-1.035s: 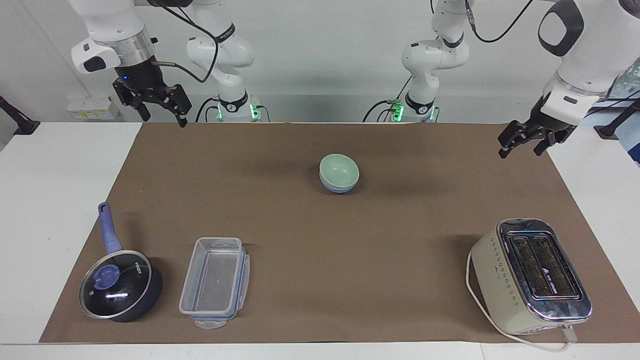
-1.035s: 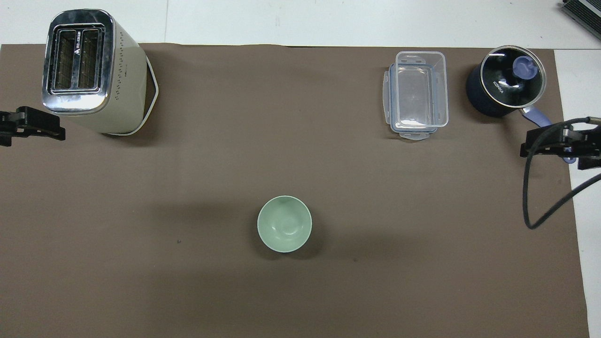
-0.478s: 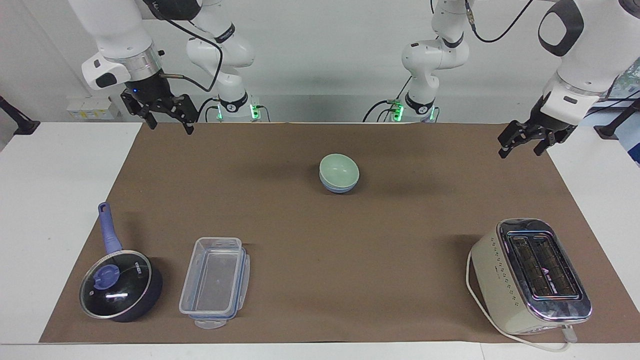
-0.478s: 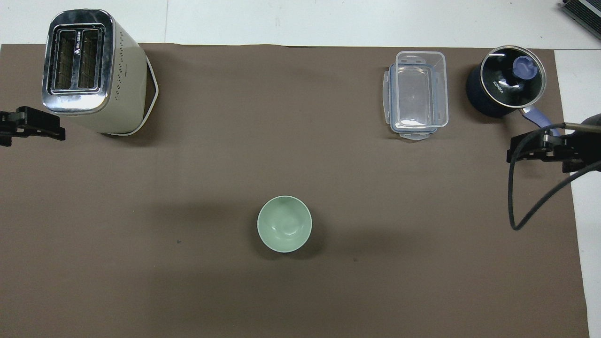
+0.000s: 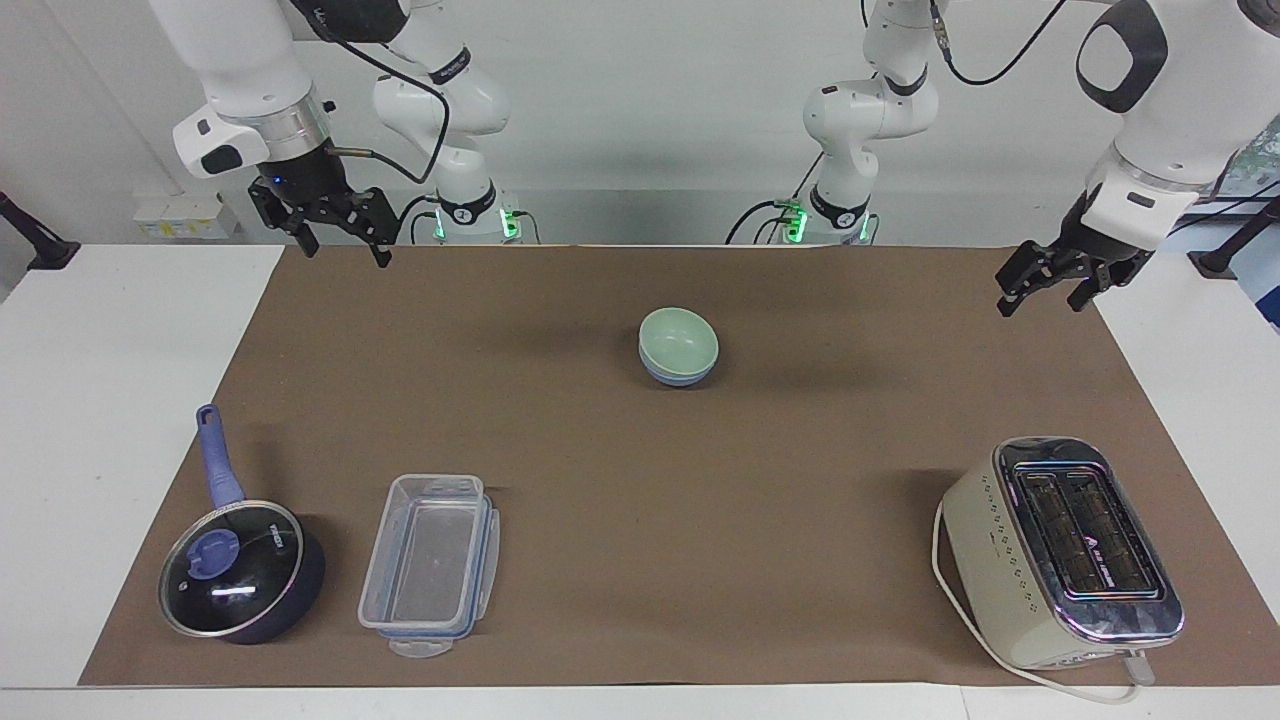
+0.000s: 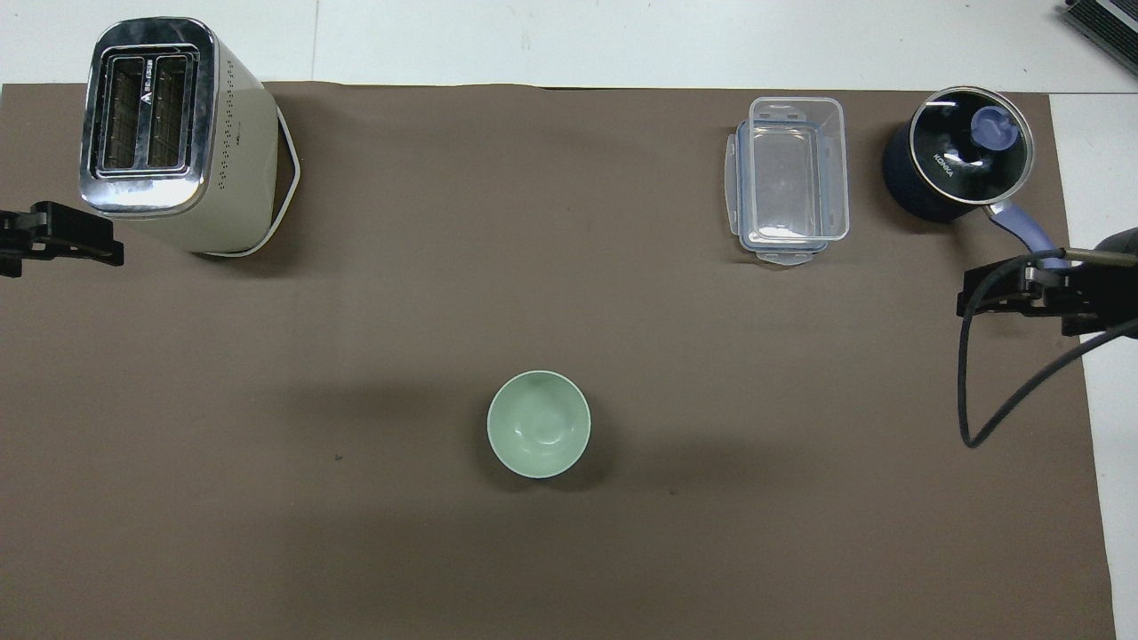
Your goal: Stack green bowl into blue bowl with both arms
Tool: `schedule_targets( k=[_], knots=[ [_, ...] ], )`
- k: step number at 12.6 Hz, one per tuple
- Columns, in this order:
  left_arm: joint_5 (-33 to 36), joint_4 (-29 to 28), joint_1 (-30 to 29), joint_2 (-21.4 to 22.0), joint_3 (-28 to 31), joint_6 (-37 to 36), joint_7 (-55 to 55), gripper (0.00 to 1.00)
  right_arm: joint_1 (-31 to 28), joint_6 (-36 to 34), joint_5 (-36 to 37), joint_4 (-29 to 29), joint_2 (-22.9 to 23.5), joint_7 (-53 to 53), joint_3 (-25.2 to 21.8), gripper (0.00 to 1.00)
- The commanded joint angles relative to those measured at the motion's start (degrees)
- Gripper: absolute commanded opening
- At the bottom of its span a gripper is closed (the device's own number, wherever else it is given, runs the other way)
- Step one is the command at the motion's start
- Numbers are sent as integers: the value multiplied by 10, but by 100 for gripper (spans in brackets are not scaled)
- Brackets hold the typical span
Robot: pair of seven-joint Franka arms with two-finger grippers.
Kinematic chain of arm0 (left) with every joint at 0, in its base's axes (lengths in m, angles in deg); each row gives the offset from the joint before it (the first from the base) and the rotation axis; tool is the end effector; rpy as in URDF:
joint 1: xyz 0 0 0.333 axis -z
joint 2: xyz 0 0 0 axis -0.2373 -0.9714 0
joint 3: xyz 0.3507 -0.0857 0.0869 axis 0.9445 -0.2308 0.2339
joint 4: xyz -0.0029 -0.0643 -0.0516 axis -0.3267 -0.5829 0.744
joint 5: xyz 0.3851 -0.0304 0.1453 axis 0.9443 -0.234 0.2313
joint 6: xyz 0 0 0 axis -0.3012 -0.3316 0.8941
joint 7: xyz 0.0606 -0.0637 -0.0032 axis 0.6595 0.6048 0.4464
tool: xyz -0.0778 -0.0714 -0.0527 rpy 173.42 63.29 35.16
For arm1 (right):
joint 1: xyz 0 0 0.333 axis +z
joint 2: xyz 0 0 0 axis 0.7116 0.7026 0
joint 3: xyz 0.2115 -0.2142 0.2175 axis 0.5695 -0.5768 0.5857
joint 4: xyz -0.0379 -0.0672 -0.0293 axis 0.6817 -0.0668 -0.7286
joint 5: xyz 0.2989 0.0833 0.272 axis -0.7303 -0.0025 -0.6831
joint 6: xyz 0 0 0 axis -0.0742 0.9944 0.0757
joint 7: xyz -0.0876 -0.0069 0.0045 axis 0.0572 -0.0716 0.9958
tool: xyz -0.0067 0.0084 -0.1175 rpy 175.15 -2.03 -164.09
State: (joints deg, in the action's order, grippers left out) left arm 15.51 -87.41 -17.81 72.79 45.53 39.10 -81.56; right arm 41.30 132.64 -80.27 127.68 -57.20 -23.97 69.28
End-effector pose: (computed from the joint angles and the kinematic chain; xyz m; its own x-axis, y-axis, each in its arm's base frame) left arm 0.6043 -0.0045 0.6567 0.9984 0.0450 0.0337 0.0440 -0.9986 0.0307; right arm 0.5529 0.0137 0.6779 0.9805 -0.1965 -0.0055 -0.1965 -0.9805 0.0030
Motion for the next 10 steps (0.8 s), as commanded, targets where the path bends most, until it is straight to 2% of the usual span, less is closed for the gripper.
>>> schedule_targets(
  k=[1,10],
  knots=[
    [11,6,-2,-1,-3,-12,7,100,-4,16,10,19,-14,8,4,100],
    [11,6,-2,-1,-3,-12,7,100,-4,20,10,19,-13,6,4,100]
  ],
)
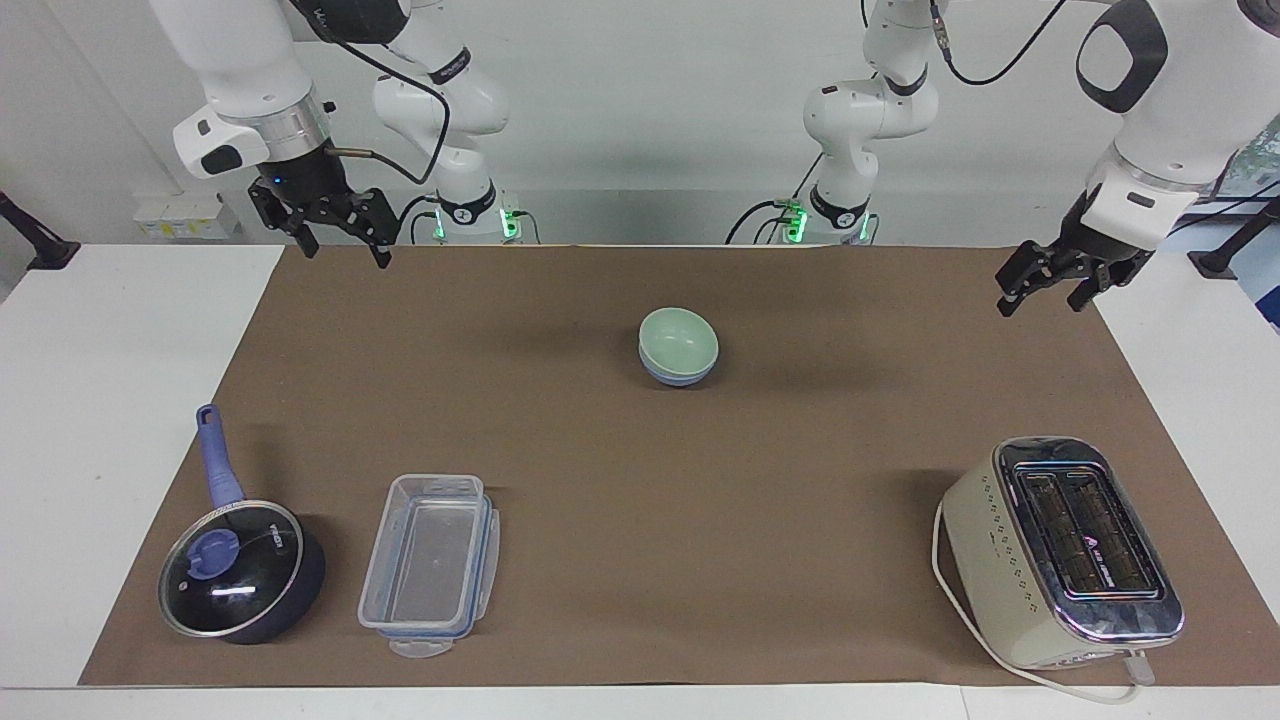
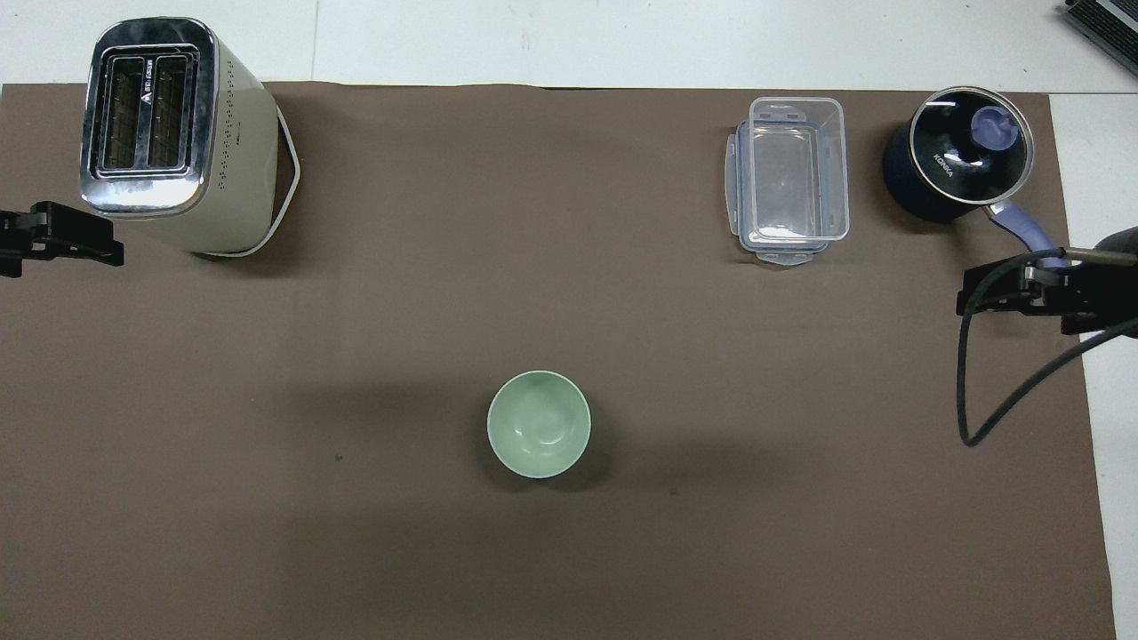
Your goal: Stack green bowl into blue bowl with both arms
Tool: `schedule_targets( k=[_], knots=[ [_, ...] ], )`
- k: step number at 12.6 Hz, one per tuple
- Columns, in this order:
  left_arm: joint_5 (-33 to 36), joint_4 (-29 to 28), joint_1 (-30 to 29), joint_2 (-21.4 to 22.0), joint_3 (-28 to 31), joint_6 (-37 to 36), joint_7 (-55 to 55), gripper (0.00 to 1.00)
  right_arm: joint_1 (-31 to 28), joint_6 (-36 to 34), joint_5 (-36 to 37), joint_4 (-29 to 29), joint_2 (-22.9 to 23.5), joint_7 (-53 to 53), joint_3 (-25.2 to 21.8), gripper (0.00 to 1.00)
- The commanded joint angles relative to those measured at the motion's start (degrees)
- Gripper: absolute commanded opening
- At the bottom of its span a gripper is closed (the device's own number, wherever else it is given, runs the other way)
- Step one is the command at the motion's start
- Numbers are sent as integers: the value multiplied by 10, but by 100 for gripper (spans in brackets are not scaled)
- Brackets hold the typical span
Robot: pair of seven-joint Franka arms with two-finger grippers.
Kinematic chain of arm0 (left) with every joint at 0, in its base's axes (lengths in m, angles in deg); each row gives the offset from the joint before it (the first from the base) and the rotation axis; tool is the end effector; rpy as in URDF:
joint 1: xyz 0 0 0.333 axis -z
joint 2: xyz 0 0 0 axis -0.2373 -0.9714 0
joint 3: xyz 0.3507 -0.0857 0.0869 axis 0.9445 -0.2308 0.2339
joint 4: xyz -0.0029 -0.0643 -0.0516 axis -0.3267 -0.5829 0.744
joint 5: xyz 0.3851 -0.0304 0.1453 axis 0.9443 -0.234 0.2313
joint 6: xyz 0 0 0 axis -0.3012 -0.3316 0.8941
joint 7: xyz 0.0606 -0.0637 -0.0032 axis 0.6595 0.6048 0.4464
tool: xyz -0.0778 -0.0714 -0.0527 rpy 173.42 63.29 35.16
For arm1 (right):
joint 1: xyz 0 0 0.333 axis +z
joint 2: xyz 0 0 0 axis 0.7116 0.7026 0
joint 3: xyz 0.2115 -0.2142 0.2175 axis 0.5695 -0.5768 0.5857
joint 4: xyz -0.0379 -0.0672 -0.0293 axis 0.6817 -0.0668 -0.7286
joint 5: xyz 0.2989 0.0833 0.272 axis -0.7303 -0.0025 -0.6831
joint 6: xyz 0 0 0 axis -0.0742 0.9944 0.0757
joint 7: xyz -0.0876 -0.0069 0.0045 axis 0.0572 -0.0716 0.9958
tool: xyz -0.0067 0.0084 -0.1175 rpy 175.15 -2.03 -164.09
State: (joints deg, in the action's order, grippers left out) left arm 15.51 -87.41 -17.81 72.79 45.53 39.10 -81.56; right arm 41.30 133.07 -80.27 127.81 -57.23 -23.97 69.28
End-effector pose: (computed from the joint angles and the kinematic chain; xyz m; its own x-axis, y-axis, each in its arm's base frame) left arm 0.6043 -0.0045 0.6567 0.9984 0.0450 0.0337 0.0440 -0.9986 0.0307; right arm 0.5536 0.0137 0.6778 0.9805 -0.1965 0.0002 -0.1965 -0.9805 0.0018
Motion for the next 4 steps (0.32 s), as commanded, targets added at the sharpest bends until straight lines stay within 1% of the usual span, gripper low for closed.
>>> schedule_targets(
  k=[1,4],
  knots=[
    [11,6,-2,-1,-3,-12,7,100,-3,22,11,18,-13,6,4,100],
    [11,6,-2,-1,-3,-12,7,100,-3,23,13,19,-10,6,4,100]
  ],
)
